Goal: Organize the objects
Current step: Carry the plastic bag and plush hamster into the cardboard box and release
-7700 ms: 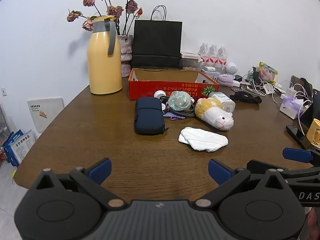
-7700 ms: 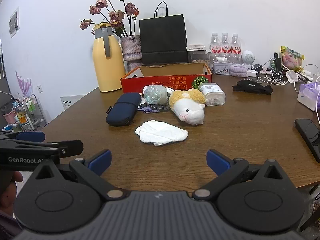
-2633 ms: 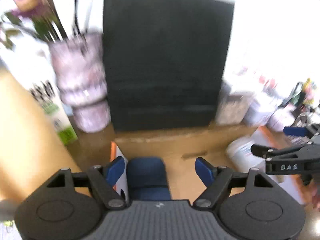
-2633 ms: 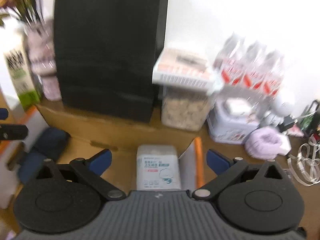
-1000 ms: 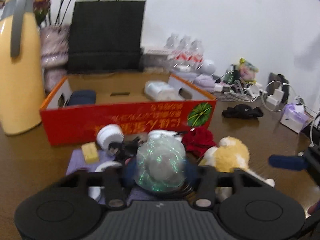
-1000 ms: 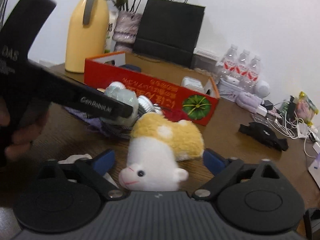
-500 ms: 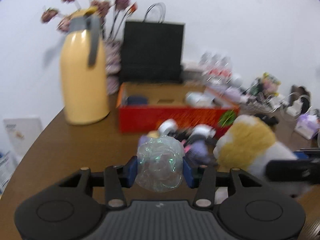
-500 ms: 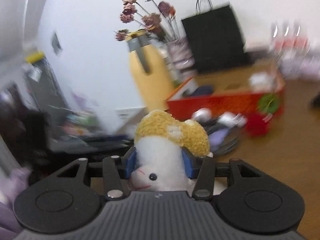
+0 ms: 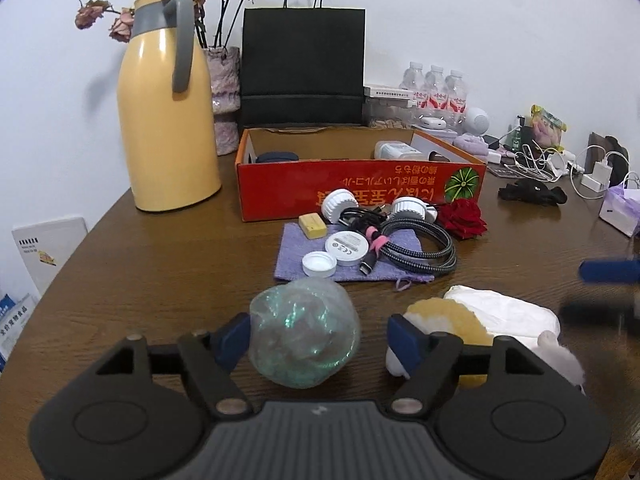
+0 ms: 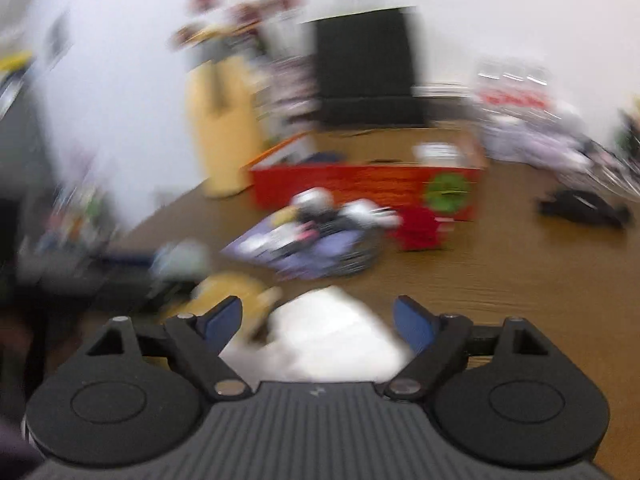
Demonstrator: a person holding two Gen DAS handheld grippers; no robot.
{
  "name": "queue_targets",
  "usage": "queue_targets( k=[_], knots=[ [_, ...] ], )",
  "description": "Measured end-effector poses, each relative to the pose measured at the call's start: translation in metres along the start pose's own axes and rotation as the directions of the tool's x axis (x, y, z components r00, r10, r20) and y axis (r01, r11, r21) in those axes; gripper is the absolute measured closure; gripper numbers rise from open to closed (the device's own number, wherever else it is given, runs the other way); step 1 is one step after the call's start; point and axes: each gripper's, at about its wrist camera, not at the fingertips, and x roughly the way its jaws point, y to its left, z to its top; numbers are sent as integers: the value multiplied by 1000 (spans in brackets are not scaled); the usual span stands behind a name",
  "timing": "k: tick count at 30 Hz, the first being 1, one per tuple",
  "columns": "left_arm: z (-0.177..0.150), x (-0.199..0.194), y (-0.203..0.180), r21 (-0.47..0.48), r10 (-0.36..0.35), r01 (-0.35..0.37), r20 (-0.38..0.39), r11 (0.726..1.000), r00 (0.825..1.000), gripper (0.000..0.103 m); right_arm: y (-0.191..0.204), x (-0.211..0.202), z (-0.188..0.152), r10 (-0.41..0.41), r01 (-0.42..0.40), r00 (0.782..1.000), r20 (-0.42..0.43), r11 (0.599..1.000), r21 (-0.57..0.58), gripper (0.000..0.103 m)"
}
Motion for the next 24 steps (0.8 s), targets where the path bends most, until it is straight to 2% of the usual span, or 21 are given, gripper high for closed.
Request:
queue_targets(
  k=[2, 4, 5, 6, 10, 12, 14, 15, 16, 17, 18, 21, 24],
  knots=[
    [-1, 2, 3, -14, 5, -6, -12, 1000, 1000, 31, 15, 9, -6, 75, -77, 996, -48, 996, -36, 18],
    [-1, 2, 6, -23, 13, -13, -20, 1000, 1000, 59, 28, 17, -11, 107, -111, 991, -85, 993, -43, 18],
    [0, 1, 8, -23, 7, -8, -22, 1000, 1000, 63, 34, 19, -12, 119, -125, 988, -101, 990, -59, 21],
    [-1, -3, 11, -28, 7, -8, -16, 1000, 1000, 64, 38, 16, -15, 127, -135, 985, -115, 988, -72, 26],
    [-3, -16, 22, -56, 44, -44, 8, 997, 999, 61, 49, 5, -13, 207, -224, 967, -147, 968, -111, 30],
    [-4, -17, 27, -75, 46, -45, 14, 996, 999, 54, 56, 7, -12, 194, -211, 971, -138, 969, -130, 25],
    [-5, -11, 29, -73, 37, -37, -6, 997, 999, 54, 64, 15, -12, 168, -191, 975, -149, 968, -161, 25],
    [-5, -7, 30, -73, 36, -37, -17, 997, 999, 57, 68, 21, -13, 163, -189, 975, -153, 967, -174, 34],
    [-5, -3, 30, -74, 33, -35, -28, 997, 999, 71, 69, 30, -12, 156, -183, 975, -155, 968, -174, 46],
    [-4, -2, 30, -80, 34, -37, -31, 996, 999, 71, 70, 33, -11, 167, -192, 972, -165, 970, -152, 56],
    [-2, -4, 31, -86, 32, -33, -21, 996, 999, 73, 70, 33, -8, 161, -183, 974, -158, 974, -135, 57],
    [9, -15, 39, -103, 10, -5, 49, 995, 999, 74, 61, 21, 6, 122, -130, 989, -82, 986, -107, 57],
    [49, -16, 48, -94, -35, 46, 112, 994, 993, 74, 30, 9, 34, 85, -85, 996, 17, 996, -28, 58]
  ],
)
